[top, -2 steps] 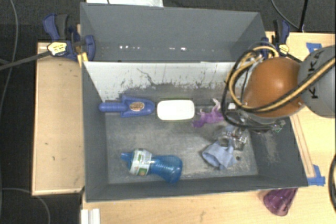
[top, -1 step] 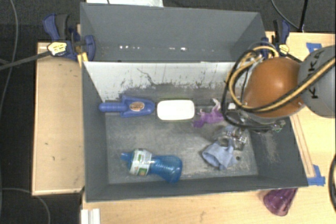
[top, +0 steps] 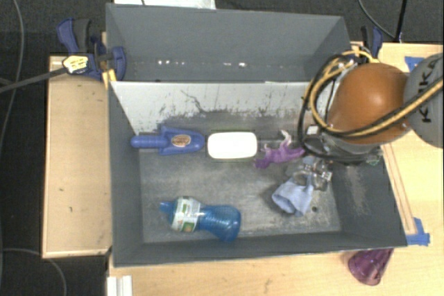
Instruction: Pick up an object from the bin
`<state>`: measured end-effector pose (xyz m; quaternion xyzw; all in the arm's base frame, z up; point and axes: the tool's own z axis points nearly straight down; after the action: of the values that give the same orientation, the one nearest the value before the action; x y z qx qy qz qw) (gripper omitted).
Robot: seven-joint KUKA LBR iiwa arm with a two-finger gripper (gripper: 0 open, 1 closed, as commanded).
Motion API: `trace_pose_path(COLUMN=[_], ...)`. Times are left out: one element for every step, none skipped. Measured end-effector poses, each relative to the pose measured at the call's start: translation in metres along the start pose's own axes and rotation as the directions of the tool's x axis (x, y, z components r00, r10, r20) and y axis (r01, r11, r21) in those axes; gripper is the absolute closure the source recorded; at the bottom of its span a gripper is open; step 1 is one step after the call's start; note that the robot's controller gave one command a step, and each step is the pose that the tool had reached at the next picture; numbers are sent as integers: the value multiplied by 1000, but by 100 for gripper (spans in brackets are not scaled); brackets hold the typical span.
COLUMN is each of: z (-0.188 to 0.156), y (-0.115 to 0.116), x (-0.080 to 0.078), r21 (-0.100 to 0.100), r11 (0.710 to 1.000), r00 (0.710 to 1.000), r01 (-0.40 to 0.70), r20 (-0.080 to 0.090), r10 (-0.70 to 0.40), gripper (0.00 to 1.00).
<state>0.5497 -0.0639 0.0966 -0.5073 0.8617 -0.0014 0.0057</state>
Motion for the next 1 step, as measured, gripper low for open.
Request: trace_pose_path(z=[-40], y=[4], x=[-7], r21=[-1], r11=[1000], r00=[1000], r01=[5], r20=[-1], r10=[-5], gripper=[100])
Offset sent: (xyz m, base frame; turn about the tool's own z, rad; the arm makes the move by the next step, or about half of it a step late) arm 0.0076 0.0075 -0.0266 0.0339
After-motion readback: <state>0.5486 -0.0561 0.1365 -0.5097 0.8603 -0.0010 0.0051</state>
